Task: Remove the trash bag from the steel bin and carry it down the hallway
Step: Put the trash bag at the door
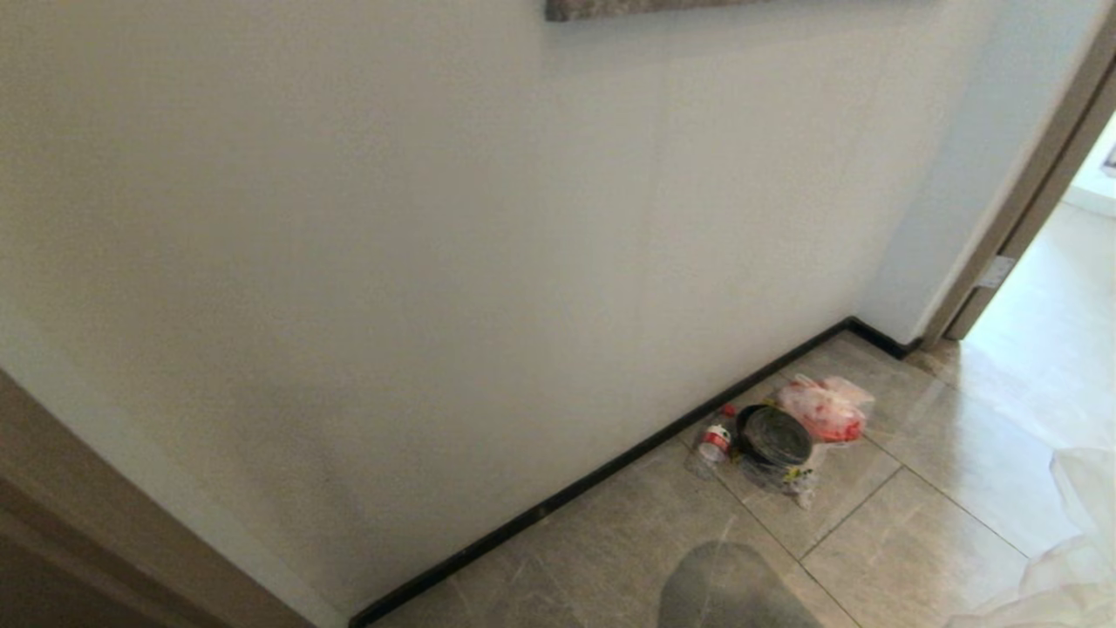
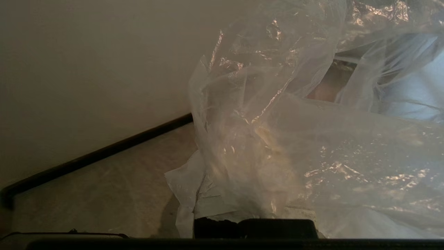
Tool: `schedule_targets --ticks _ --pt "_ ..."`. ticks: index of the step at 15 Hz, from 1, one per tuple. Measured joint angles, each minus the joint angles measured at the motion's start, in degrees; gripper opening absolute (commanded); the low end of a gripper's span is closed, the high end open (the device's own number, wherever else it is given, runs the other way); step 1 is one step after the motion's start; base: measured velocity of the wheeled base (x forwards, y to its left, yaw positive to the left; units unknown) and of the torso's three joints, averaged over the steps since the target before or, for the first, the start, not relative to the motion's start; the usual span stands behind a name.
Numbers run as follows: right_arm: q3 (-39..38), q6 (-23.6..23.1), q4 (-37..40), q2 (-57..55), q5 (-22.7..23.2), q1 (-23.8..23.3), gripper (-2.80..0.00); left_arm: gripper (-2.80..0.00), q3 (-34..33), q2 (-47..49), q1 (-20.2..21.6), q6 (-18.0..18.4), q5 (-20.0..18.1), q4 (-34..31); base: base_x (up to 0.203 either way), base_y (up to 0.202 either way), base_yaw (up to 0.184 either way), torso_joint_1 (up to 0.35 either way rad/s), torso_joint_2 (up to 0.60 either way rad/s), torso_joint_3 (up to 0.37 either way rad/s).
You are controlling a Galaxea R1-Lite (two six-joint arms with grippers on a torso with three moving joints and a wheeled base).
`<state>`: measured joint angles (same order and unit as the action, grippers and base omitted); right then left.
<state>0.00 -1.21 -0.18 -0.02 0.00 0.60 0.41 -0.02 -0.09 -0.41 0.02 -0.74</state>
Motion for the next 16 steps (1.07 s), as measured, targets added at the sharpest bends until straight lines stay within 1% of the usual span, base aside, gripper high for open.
schedule_targets --ticks 12,16 --pt "0.0 -0.2 0.0 0.0 0.0 0.0 -2.8 -2.8 0.0 0.0 0.0 0.1 0.0 0.0 0.002 -0.009 0.169 0.001 0.0 0.003" --pt "0.0 0.0 0.0 0.0 0.0 0.0 -2.8 -2.8 0.0 0.0 0.0 0.3 0.0 0.0 0.0 0.0 0.019 0.001 0.0 0.0"
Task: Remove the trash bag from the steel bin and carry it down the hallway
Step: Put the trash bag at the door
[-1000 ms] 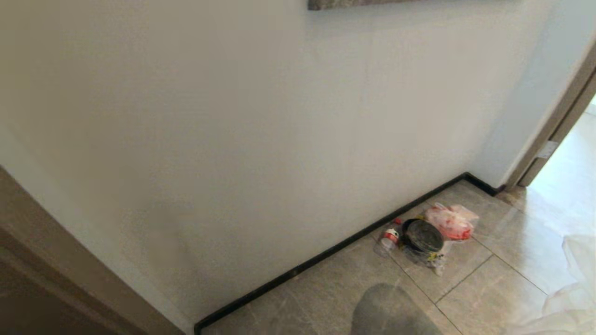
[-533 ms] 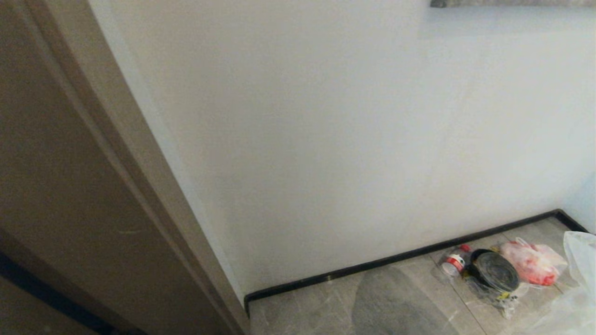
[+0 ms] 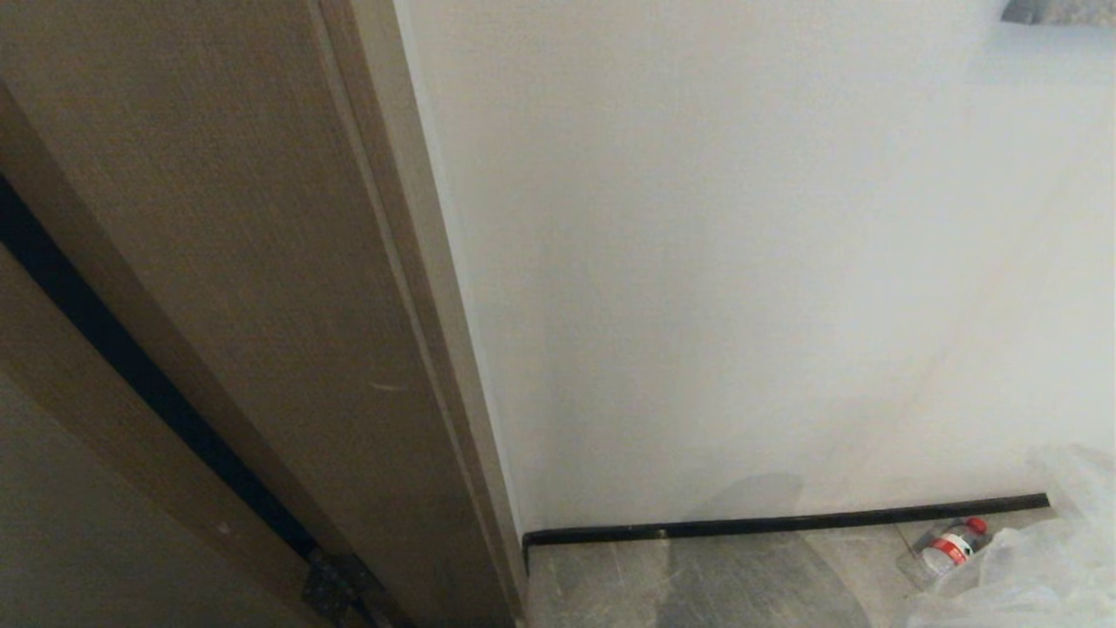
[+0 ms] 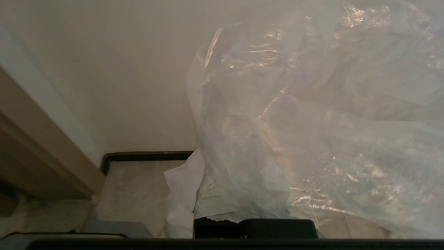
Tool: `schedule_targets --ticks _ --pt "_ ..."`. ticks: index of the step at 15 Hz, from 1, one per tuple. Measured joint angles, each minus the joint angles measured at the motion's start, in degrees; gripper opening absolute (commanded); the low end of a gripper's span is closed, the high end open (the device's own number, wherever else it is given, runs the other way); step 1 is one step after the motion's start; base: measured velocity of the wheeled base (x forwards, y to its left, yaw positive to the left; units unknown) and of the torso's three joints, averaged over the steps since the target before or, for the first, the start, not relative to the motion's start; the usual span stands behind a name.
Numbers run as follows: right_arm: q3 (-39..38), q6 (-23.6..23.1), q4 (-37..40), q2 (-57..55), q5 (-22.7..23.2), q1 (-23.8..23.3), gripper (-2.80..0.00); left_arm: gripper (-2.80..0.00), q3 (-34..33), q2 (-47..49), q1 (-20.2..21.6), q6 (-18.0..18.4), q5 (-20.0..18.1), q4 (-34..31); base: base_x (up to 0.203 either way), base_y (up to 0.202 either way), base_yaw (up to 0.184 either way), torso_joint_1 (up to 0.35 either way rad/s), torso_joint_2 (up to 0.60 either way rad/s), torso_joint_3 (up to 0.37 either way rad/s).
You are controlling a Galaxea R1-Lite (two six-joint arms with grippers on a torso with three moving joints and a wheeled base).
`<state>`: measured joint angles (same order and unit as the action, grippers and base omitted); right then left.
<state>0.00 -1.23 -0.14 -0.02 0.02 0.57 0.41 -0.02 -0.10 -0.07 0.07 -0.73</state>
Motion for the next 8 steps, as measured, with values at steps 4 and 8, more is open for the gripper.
schedule_targets --ticks 4,8 --pt "0.0 -0.1 0.1 0.0 0.0 0.0 -2.8 -2.8 0.0 0.0 0.0 0.0 0.0 0.0 0.0 0.0 0.0 0.001 0.0 -0.024" --pt "0.0 -0.1 0.1 0.0 0.1 0.0 -2.8 -2.8 0.0 0.0 0.0 0.0 0.0 0.0 0.0 0.0 0.0 0.002 0.0 -0.173"
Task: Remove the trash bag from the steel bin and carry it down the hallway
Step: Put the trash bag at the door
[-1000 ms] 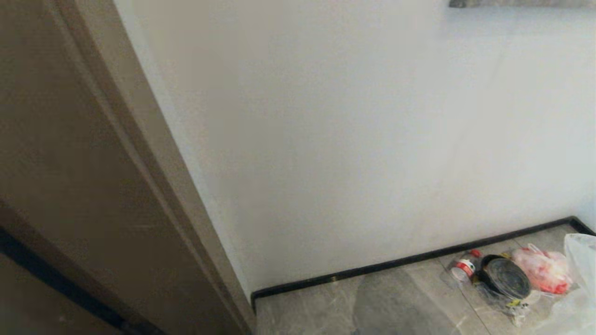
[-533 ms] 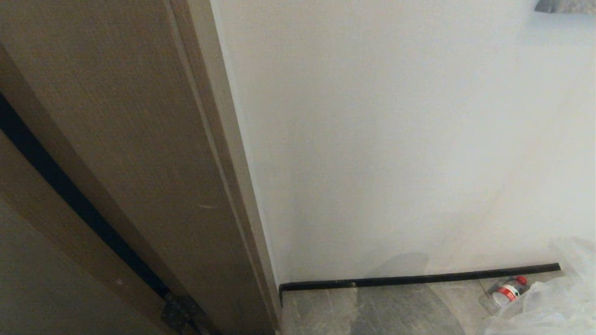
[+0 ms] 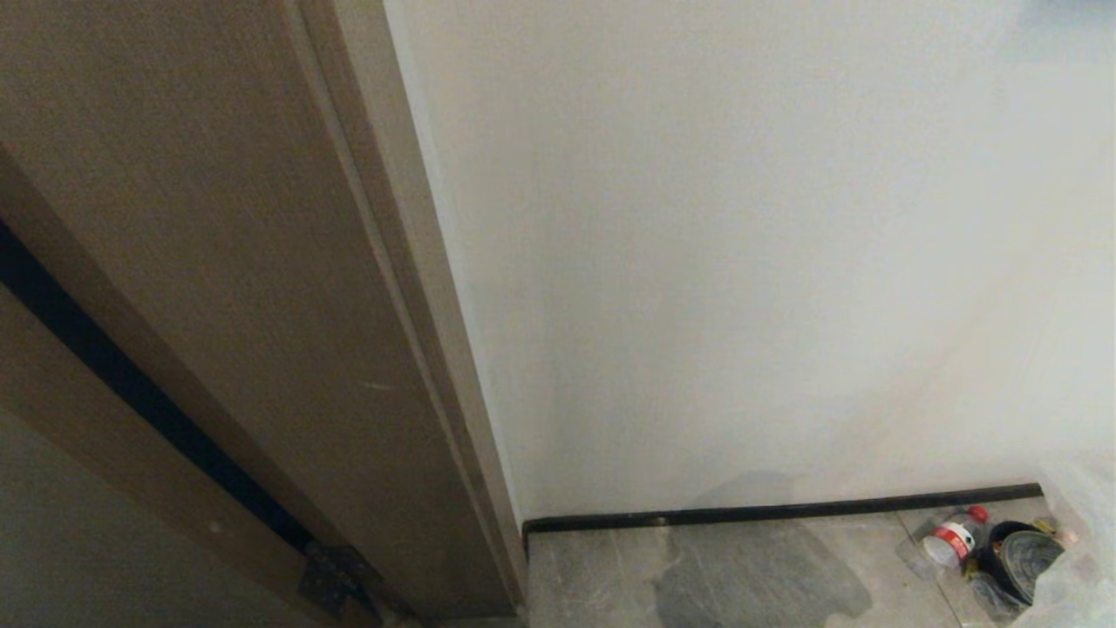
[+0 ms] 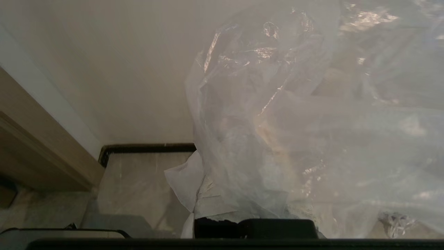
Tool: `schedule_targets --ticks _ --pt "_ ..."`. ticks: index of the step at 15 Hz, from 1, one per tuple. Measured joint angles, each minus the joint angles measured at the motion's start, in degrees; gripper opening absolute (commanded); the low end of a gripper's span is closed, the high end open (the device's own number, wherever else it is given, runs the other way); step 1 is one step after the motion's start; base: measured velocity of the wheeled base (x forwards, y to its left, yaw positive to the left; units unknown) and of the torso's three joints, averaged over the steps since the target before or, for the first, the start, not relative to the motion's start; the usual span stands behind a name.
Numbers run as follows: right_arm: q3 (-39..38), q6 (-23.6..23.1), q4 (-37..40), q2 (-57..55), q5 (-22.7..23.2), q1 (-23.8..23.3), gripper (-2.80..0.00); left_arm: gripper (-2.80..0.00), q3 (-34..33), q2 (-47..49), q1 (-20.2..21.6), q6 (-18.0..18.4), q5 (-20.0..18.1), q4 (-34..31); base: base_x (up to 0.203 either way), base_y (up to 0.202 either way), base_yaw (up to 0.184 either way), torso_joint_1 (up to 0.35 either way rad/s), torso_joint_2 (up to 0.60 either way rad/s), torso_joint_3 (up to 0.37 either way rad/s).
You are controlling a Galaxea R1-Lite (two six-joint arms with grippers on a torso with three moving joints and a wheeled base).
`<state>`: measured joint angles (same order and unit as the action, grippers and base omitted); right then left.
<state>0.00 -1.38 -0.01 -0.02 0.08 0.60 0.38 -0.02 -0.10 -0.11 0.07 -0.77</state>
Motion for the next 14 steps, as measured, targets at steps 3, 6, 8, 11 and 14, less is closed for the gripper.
schedule_targets --ticks 3,6,8,11,14 --pt "0.0 0.0 0.0 0.0 0.0 0.0 -2.8 -2.8 0.1 0.0 0.0 0.0 0.0 0.0 0.0 0.0 0.0 0.002 0.0 -0.196" --pt "0.0 0.0 0.0 0.0 0.0 0.0 -2.8 -2.8 0.0 0.0 0.0 0.0 0.0 0.0 0.0 0.0 0.0 0.003 0.0 -0.197" --pt "0.0 0.0 0.0 0.0 0.1 0.0 -2.8 -2.8 0.0 0.0 0.0 -0.1 0.0 0.0 0.0 0.0 0.0 0.005 0.0 -0.191" --pt "0.0 0.2 -0.1 0.0 0.0 0.0 -2.8 -2.8 0.0 0.0 0.0 -0.2 0.0 0.0 0.0 0.0 0.0 0.002 0.0 -0.201" --pt "0.0 -0.2 -0.1 0.0 0.3 0.0 -2.8 -2.8 0.0 0.0 0.0 -0.2 0.0 0.0 0.0 0.0 0.0 0.004 0.0 -0.088"
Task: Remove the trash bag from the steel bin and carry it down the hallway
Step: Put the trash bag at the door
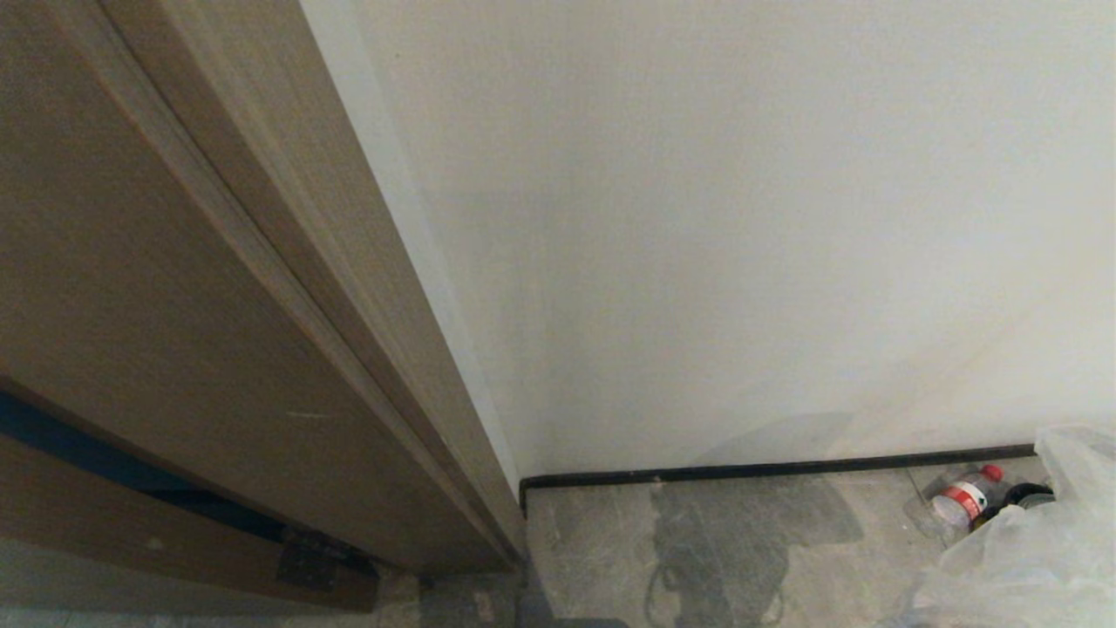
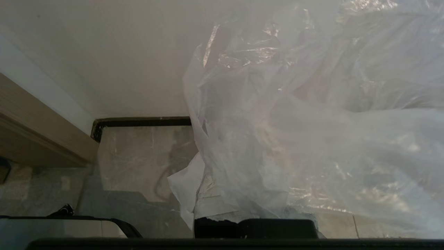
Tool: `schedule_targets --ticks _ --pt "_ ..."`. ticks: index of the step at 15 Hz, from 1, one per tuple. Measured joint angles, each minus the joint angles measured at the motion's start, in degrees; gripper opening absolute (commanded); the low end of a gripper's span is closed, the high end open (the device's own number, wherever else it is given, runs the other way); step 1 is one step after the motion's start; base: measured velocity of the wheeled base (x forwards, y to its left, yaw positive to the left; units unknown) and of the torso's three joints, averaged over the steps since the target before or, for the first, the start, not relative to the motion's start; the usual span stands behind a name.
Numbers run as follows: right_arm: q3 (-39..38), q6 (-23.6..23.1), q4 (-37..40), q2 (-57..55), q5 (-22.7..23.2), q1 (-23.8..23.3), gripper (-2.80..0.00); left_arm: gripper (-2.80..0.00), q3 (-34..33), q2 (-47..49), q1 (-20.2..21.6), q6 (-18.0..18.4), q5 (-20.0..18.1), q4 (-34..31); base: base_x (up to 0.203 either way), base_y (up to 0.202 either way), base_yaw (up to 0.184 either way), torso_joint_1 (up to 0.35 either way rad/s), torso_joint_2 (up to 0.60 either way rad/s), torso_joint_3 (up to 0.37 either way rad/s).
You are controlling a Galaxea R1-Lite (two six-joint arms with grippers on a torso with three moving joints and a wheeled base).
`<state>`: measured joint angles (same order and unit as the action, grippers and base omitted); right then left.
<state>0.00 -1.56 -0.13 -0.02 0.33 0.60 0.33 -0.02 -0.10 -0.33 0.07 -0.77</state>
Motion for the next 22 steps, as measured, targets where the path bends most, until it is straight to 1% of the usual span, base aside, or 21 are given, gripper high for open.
schedule_targets --ticks 5,6,7,9,11,12,14,16,20,21,22 --pt "0.4 -0.7 0.3 -0.1 0.0 0.0 -2.8 -2.8 0.0 0.0 0.0 0.0 0.0 0.0 0.0 0.0 0.0 0.0 0.0 -0.006" --pt "2.7 -0.7 1.2 -0.5 0.4 0.0 -2.8 -2.8 0.0 0.0 0.0 0.0 0.0 0.0 0.0 0.0 0.0 0.0 0.0 0.0" --pt "6.8 -0.7 3.0 -1.6 1.6 0.0 -2.8 -2.8 0.0 0.0 0.0 0.0 0.0 0.0 0.0 0.0 0.0 0.0 0.0 0.0" --pt "17.2 -0.7 9.1 -6.8 4.8 0.0 -2.8 -2.8 0.0 0.0 0.0 0.0 0.0 0.0 0.0 0.0 0.0 0.0 0.0 0.0" --pt "26.3 -0.9 16.6 -15.7 7.7 0.2 -2.8 -2.8 0.0 0.0 0.0 0.0 0.0 0.0 0.0 0.0 0.0 0.0 0.0 0.0" --pt "29.6 -1.6 19.6 -20.8 8.8 0.4 -2.8 -2.8 0.0 0.0 0.0 0.0 0.0 0.0 0.0 0.0 0.0 0.0 0.0 0.0" --pt "34.5 -4.3 22.3 -32.9 10.3 0.7 -2.8 -2.8 0.0 0.0 0.0 0.0 0.0 0.0 0.0 0.0 0.0 0.0 0.0 0.0" --pt "37.2 -6.7 19.9 -45.2 11.0 1.2 -2.8 -2.8 0.0 0.0 0.0 0.0 0.0 0.0 0.0 0.0 0.0 0.0 0.0 0.0" --pt "40.3 -9.7 9.7 -68.0 12.0 2.7 -2.8 -2.8 0.0 0.0 0.0 0.0 0.0 0.0 0.0 0.0 0.0 0.0 0.0 0.0" --pt "40.9 -10.3 7.4 -72.7 12.1 2.9 -2.04 -2.8 0.0 0.0 0.0 0.0 0.0 0.0 0.0 0.0 0.0 0.0 0.0 0.0" --pt "41.3 -10.7 5.3 -76.4 12.3 2.9 0.0 -2.8 0.0 0.0 0.0 0.0 0.0 0.0 0.0 0.0 0.0 0.0 0.0 0.0"
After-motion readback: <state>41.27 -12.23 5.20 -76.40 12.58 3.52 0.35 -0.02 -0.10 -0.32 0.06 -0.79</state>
